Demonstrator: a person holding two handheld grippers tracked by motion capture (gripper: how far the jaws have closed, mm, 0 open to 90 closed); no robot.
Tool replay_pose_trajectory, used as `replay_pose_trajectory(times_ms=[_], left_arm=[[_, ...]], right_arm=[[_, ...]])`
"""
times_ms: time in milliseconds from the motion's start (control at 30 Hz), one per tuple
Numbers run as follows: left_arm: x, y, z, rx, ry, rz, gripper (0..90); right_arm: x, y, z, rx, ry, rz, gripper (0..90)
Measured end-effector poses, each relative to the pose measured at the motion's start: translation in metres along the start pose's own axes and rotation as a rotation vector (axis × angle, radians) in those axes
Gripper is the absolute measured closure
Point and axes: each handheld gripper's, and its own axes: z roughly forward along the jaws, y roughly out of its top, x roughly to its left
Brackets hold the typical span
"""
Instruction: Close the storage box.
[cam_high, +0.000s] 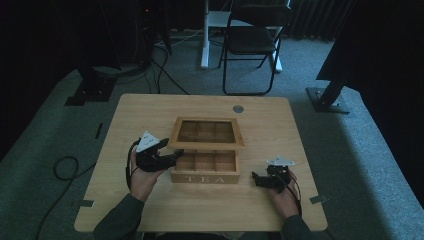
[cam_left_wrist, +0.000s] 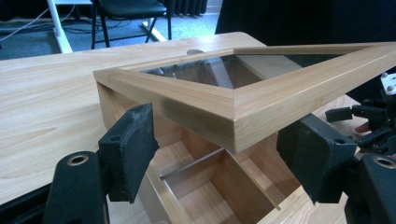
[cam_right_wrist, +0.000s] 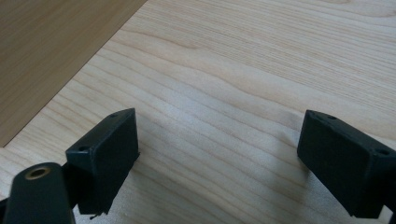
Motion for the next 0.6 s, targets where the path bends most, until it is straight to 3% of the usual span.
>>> replay_pose_trajectory(times_ms=[600], left_arm=[[-0.003, -0.019, 0.000, 0.005, 0.009, 0.006, 28.2]], right_arm=[[0.000, 0.000, 0.000, 0.000, 0.000, 0.004, 12.2]])
